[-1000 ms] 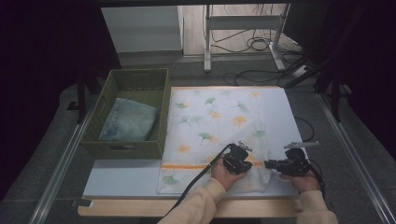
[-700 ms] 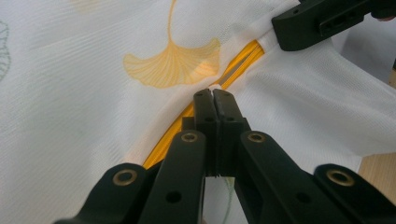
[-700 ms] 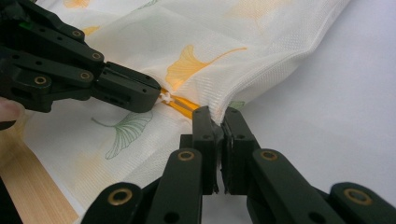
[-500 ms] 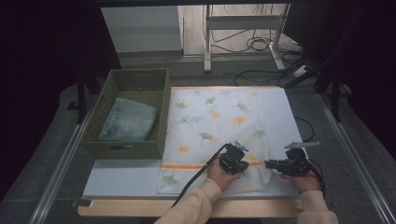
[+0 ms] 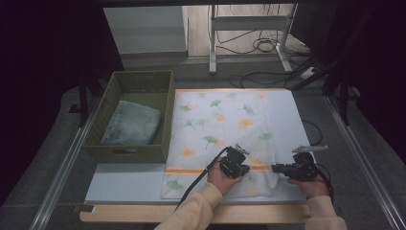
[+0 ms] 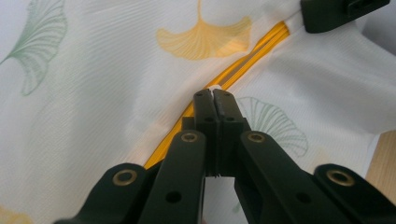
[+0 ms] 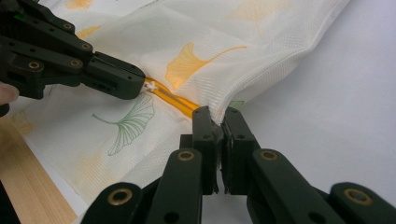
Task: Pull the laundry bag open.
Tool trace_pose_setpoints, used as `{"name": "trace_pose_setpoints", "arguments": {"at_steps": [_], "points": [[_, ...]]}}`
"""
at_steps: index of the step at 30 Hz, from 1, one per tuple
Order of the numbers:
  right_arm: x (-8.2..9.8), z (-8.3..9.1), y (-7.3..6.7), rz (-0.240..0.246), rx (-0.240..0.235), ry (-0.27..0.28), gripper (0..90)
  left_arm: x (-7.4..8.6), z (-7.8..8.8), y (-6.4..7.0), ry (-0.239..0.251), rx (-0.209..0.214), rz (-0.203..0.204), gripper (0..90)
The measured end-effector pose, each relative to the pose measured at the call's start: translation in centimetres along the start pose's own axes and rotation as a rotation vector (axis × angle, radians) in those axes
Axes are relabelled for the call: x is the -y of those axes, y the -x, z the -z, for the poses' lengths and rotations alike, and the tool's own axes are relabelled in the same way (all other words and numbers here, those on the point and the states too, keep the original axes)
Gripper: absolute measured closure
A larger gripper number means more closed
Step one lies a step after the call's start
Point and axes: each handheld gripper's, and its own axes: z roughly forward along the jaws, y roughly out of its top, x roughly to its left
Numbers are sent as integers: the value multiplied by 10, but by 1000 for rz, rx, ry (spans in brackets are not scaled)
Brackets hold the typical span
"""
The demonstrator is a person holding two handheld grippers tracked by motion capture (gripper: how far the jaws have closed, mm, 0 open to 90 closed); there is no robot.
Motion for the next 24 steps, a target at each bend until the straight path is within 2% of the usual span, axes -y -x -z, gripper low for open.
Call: {"name": "trace_pose_setpoints", "arguments": {"at_steps": [6, 15, 24], "points": [[0, 0, -1, 2, -1, 1, 853, 3, 4, -7, -4, -1, 23, 900], [0, 0, -1, 3, 0, -1, 853, 6, 11, -12, -27, -18, 34, 900], [0, 0, 0, 7, 9, -2, 853, 12, 18, -21, -23, -24, 47, 900]]}}
